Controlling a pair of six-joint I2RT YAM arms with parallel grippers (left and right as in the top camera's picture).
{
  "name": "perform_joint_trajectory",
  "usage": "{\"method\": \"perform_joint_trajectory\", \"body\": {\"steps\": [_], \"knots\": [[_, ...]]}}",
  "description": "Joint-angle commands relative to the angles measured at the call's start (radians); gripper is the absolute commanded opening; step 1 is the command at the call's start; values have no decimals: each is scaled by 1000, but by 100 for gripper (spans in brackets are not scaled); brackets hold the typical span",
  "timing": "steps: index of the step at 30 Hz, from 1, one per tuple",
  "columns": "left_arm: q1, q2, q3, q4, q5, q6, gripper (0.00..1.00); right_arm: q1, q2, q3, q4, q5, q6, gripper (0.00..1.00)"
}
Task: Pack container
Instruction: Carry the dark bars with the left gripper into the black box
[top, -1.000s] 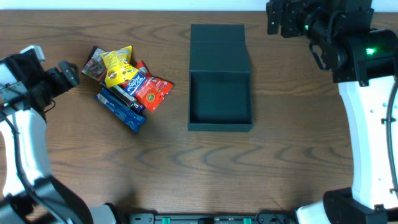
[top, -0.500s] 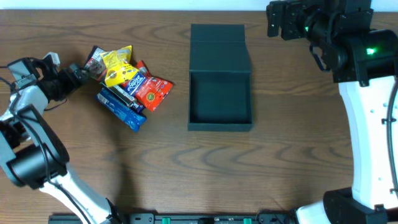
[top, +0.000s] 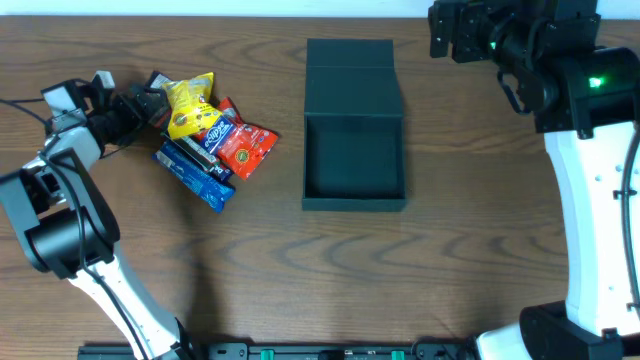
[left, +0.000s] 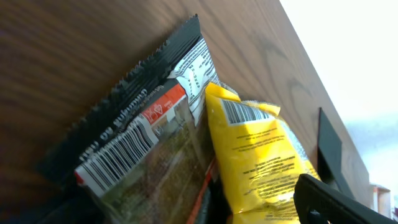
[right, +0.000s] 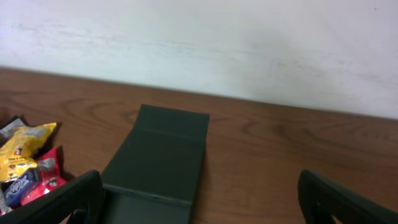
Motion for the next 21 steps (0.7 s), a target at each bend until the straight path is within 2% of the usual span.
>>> {"method": "perform_joint_trajectory", "body": {"steps": [1,3,4,5,9,11,15,18,21], "knots": [[-26,31,13,19,2,-89,95,-12,11,-4,3,7,13,99],[-37,31,13,26,-9,-92,100,-12,11,-4,2,7,13,99],[-42,31,13,26,-21,-92,91,-12,11,-4,2,7,13,99],[-45,31,13,26,-24,-92,77,-12,11,-4,2,8,13,99],[-47,31,13,29,-24,-94,50,-12,11,-4,2,26,13,99],[-43,31,13,31,-24,-103,41,-12,11,-4,2,27,13,99],[-43,31,13,41,-18,-126,28,-12,11,-4,3,34,13,99],[-43,31,35,40,20,-130,8,-12,11,-4,2,37,13,99],[-43,25,85,40,58,-154,6,-12,11,-4,2,37,13,99]]}}
